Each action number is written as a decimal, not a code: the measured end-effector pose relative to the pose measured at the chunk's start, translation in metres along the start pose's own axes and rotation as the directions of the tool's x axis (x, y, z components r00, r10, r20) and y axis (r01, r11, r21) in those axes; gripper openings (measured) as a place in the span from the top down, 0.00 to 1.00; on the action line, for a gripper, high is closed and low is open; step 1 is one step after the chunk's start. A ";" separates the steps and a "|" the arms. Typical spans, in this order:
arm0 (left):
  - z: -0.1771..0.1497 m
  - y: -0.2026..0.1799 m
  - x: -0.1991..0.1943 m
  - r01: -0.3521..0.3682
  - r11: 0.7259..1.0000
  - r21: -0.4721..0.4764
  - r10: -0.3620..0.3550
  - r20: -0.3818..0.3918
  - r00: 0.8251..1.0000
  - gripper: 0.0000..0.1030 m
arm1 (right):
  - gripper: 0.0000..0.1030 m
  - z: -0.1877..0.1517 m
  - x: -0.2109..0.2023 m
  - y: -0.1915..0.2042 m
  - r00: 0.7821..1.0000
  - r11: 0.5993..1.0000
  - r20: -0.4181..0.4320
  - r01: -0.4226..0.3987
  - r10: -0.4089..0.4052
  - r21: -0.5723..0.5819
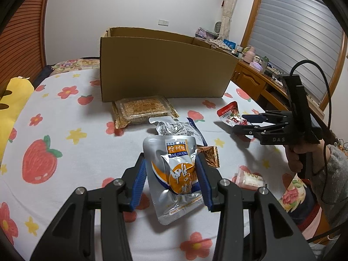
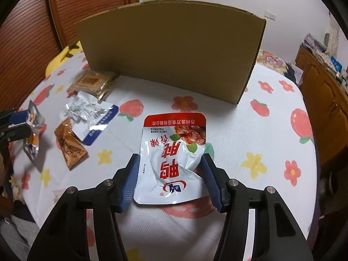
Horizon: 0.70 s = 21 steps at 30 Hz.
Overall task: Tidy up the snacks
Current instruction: 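Grasp the red-white duck pouch with the right tool while the left tool grasps the silver pouch, then carry both pouches over the box and open both tools to drop them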
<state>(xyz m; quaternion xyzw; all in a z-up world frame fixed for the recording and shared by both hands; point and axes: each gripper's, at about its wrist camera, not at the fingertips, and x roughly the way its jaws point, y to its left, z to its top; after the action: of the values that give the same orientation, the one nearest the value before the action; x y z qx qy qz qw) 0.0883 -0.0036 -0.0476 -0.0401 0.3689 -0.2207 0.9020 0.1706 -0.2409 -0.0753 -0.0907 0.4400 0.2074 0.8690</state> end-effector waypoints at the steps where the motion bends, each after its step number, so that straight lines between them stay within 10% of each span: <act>1: 0.001 0.001 0.000 -0.001 1.000 -0.001 0.001 0.000 1.000 0.59 | 0.44 0.000 -0.002 -0.001 1.000 1.000 0.007 -0.006 0.006 0.007; 21: 0.061 0.010 -0.014 -0.044 0.998 0.040 0.039 0.123 0.992 0.58 | 0.43 0.026 -0.063 0.001 0.984 1.000 0.176 -0.011 0.008 0.016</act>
<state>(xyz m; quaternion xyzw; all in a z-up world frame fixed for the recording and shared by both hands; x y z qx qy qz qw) 0.1250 0.0060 0.0034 -0.0268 0.3089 -0.2068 0.9279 0.1556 -0.2486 -0.0095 -0.0628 0.3634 0.2150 0.9043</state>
